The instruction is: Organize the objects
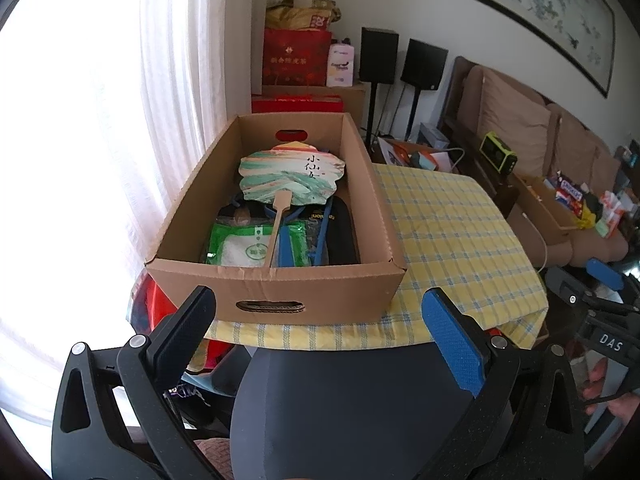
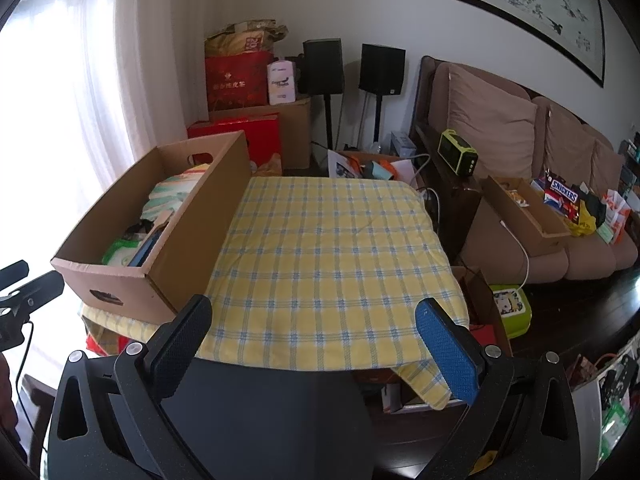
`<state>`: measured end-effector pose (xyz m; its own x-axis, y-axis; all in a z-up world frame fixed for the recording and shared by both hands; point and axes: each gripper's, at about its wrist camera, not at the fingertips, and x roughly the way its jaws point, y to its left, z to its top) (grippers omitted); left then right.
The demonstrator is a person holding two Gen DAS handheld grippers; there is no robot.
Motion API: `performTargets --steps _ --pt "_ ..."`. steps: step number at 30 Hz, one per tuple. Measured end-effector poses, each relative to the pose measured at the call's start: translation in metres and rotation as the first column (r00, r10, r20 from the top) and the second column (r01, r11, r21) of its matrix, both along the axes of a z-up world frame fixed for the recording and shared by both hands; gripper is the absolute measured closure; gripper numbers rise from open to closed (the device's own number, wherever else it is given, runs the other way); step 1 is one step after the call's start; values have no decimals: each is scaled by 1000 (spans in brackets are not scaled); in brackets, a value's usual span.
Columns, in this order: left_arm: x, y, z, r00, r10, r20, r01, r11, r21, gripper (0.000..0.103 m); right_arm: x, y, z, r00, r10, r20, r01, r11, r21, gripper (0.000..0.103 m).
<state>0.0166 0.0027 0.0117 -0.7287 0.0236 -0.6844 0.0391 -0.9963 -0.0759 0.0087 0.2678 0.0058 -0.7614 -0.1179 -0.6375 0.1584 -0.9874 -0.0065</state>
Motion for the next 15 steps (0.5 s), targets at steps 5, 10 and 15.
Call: performTargets --steps 5,10,15 --pt "1 0 1 1000 8 -12 -8 1000 -17 0 0 0 0 1000 -6 2 6 1000 -2 0" --pt "0 -1 0 1000 9 -8 -9 1000 -15 0 0 1 1 1000 -2 1 2 1000 -1 0" --pt "-1 -1 0 1000 9 -9 -9 1000 -17 0 0 2 0 1000 -2 5 2 1000 -3 0"
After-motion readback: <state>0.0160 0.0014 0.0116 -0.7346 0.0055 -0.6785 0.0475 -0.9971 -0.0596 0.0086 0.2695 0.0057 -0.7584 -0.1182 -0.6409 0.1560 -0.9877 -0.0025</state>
